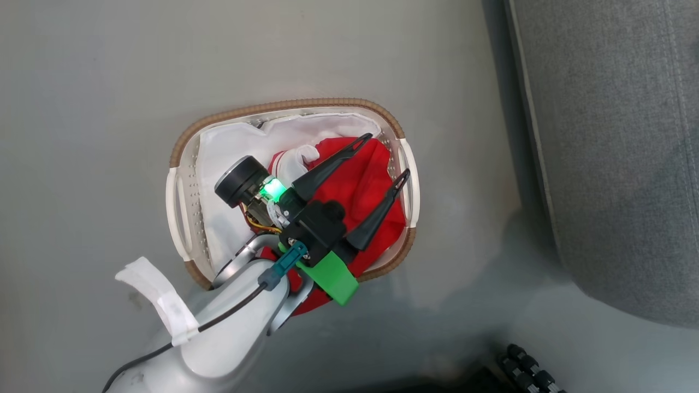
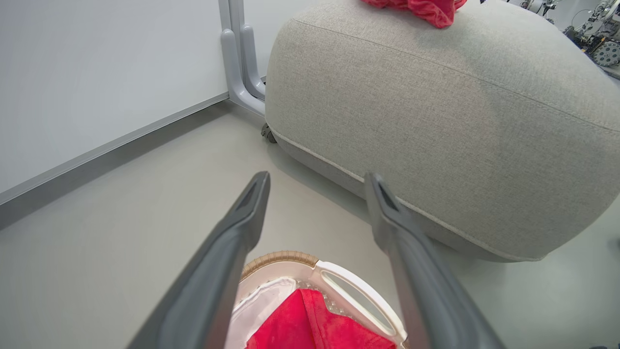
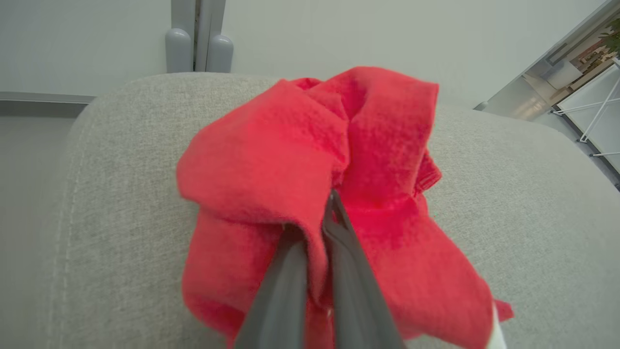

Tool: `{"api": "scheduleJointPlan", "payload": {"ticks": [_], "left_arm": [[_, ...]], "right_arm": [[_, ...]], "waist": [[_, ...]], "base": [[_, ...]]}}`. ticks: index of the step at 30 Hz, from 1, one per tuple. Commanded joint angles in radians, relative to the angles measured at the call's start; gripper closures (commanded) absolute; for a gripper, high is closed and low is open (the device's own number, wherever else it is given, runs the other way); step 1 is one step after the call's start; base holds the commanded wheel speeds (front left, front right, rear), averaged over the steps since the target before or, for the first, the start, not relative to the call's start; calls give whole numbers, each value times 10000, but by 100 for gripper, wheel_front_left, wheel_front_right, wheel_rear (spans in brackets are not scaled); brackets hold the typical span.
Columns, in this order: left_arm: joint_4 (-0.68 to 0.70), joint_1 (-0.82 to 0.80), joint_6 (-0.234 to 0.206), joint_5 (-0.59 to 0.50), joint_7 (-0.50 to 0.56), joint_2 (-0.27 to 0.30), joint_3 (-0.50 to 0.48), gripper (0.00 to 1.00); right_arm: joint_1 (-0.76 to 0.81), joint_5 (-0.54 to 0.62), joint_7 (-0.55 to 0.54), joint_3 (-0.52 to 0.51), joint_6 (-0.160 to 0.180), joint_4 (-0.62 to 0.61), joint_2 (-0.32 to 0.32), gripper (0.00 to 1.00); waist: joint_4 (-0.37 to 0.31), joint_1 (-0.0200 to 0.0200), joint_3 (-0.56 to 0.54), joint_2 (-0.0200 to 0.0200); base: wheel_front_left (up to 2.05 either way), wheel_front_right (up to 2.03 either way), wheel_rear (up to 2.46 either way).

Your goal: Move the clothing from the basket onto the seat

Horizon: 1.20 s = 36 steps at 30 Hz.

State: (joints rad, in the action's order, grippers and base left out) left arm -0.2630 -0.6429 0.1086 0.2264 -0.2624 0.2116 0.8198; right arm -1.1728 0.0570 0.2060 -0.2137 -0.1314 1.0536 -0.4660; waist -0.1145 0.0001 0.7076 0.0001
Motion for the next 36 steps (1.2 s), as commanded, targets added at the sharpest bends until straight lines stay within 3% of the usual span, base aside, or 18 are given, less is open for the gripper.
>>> {"api": "scheduleJointPlan", "payload": {"ticks": [1,2,3,9,21,30,36], "left_arm": [[-28,-163,-12,-30,-37,69,-17,0],[-41,-175,-10,-30,-37,50,-11,0],[-34,-173,-10,-31,-37,22,-7,0],[8,-12,-62,79,-37,-50,-137,0],[-3,702,-116,423,-37,-258,-867,0],[-228,1572,-302,568,-37,-545,-2064,0],[-252,2711,-519,913,-25,-743,-3469,0]], "right_arm": [[174,-60,197,-170,14,79,33,81],[235,-37,296,-179,14,111,98,25],[289,-46,363,-186,14,137,173,0],[944,-479,586,-174,14,-180,532,0],[3004,-1083,603,250,14,-2236,1040,0],[3109,-1073,604,1080,14,-2348,1256,0],[3712,-1331,605,1526,14,-2697,1952,0]], "waist": [[-27,-1,-7,-1],[-45,-1,-46,-1],[-56,-1,-92,-1],[-209,-1,-443,-1],[-260,-1,-1945,-1],[353,-1,-3748,-1],[783,-1,-4871,-1]], "base": [[0,0,0],[0,0,0],[0,0,0],[0,0,0],[0,0,0],[0,0,0],[0,0,0]]}}
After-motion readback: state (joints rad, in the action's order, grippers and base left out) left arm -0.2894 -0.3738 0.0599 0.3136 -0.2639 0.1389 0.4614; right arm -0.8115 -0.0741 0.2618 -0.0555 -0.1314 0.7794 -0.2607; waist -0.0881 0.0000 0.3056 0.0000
